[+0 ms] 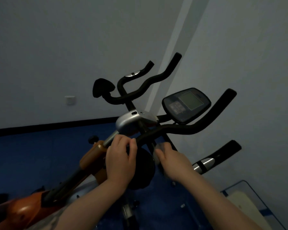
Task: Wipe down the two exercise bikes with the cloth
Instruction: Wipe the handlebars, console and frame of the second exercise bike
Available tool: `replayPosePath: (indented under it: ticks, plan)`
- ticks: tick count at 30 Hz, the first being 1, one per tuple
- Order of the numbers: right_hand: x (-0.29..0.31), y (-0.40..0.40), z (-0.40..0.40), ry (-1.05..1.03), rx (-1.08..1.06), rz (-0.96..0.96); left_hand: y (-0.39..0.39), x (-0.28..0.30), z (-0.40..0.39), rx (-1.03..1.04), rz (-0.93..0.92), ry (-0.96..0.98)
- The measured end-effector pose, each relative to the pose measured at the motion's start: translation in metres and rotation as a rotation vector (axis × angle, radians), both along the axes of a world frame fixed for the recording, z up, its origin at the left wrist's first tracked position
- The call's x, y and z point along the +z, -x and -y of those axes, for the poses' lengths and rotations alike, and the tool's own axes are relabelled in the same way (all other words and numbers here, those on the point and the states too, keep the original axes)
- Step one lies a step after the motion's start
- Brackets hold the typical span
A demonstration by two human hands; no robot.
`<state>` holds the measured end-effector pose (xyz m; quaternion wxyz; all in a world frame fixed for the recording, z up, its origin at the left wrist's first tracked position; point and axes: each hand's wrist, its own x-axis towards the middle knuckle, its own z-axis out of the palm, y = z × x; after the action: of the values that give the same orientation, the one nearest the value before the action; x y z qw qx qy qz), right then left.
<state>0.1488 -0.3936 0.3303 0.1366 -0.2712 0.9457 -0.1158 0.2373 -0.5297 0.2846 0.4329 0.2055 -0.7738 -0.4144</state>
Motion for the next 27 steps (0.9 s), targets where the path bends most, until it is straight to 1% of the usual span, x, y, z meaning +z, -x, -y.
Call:
replayPosePath:
  ticks: [2, 4, 6, 7, 9, 12, 13, 16, 17, 19, 20, 22, 24, 25, 26, 27]
  plan:
    - [-0.001, -0.002, -0.007, -0.005, 0.015, -0.029, 0.001, -0.002, 0.000, 0.040, 0.015, -0.091]
    - [0.005, 0.002, 0.006, 0.075, -0.034, 0.074, 0.003, -0.003, 0.000, 0.075, 0.037, -0.179]
    - [0.010, 0.008, 0.025, 0.175, -0.122, 0.185, 0.003, -0.005, 0.001, 0.079, 0.072, -0.192]
    - [0.011, 0.007, 0.030, 0.215, -0.142, 0.198, 0.003, -0.006, 0.001, 0.073, 0.093, -0.186]
    - [0.009, 0.000, 0.026, 0.212, -0.096, 0.124, 0.003, -0.005, 0.001, 0.075, 0.125, -0.176]
    - [0.001, -0.006, 0.001, 0.091, -0.006, -0.029, 0.006, -0.007, 0.001, 0.111, 0.141, -0.166]
    - [-0.001, -0.005, -0.002, 0.099, 0.018, -0.049, 0.005, -0.007, 0.001, 0.120, 0.146, -0.162]
    - [0.006, -0.002, 0.008, 0.238, 0.044, 0.024, 0.002, -0.005, 0.000, 0.137, 0.170, -0.206]
    - [0.009, -0.001, 0.009, 0.252, 0.054, 0.051, 0.001, -0.004, -0.001, 0.147, 0.181, -0.250]
    - [0.018, 0.006, 0.000, 0.224, 0.107, 0.044, 0.001, -0.005, 0.000, 0.157, 0.200, -0.354]
    - [0.024, 0.013, -0.009, 0.233, 0.127, 0.019, 0.002, -0.006, 0.000, 0.144, 0.208, -0.394]
    - [0.046, 0.026, -0.023, 0.383, 0.155, -0.058, 0.003, -0.008, 0.003, 0.086, 0.200, -0.439]
    - [0.065, 0.036, -0.023, 0.553, 0.188, -0.258, 0.003, -0.010, 0.005, 0.037, 0.186, -0.457]
    - [0.070, 0.039, -0.017, 0.588, 0.223, -0.356, 0.003, -0.010, 0.005, 0.023, 0.184, -0.461]
    - [0.072, 0.041, -0.008, 0.578, 0.277, -0.416, 0.002, -0.010, 0.006, 0.016, 0.177, -0.472]
    - [0.070, 0.042, 0.004, 0.517, 0.347, -0.444, 0.002, -0.010, 0.006, 0.013, 0.164, -0.486]
